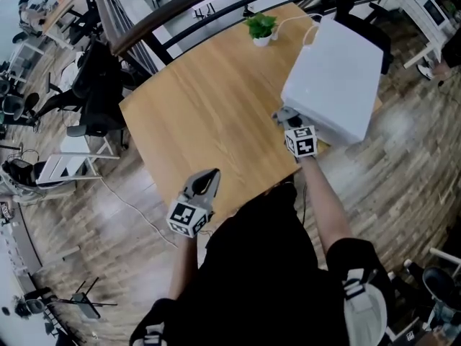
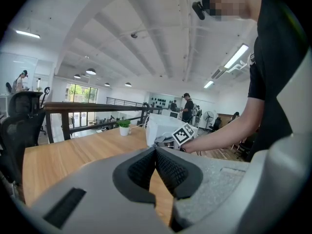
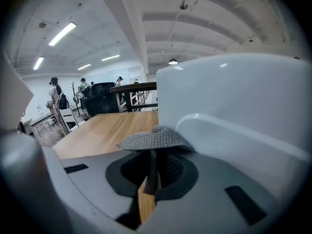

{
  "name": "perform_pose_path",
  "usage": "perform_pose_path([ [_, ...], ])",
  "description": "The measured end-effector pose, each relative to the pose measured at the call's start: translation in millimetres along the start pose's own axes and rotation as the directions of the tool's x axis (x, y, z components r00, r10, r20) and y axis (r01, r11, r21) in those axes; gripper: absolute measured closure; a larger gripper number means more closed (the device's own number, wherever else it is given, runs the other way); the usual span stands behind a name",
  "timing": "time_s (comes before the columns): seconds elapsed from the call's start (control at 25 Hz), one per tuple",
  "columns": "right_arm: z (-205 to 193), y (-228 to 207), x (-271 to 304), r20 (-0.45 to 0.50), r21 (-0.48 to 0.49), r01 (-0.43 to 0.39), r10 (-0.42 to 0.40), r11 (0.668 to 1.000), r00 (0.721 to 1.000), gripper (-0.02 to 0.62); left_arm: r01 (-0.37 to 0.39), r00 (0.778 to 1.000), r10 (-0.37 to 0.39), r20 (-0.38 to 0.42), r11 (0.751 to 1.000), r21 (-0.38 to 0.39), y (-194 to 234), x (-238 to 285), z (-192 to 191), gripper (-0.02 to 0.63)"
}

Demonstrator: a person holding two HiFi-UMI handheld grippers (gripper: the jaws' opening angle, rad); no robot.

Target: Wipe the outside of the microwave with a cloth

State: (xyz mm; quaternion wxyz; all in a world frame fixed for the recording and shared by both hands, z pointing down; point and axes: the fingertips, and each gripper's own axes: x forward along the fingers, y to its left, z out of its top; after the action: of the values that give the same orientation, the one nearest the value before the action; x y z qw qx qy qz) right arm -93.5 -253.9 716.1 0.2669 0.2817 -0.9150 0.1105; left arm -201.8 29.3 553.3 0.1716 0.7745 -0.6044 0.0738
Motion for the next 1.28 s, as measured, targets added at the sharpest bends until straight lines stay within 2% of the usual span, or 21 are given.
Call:
perform_pose_path([
  [0.76, -25.0, 1.2, 14.1, -0.030, 0.041, -0.009, 0.010, 0.999, 0.999, 0.577, 0.004, 0.999, -0.004, -0.040, 1.000, 0.001, -3.0, -4.1, -4.8, 0.604],
  [1.04, -29.3, -4.1, 10.4, -0.036, 0.052, -0.007, 0.009, 0.999, 0.999, 0.577, 0.011, 0.997, -0.012, -0.080, 1.000, -0.013, -5.8, 1.3, -5.2, 0.604],
  [1.28, -38.2, -13.5, 0.8, -0.035, 0.066, 0.009, -0.006, 0.998, 0.999, 0.577, 0.049, 0.997, -0.047, -0.054, 0.999, 0.020, -11.6, 11.5, 0.0, 0.604],
])
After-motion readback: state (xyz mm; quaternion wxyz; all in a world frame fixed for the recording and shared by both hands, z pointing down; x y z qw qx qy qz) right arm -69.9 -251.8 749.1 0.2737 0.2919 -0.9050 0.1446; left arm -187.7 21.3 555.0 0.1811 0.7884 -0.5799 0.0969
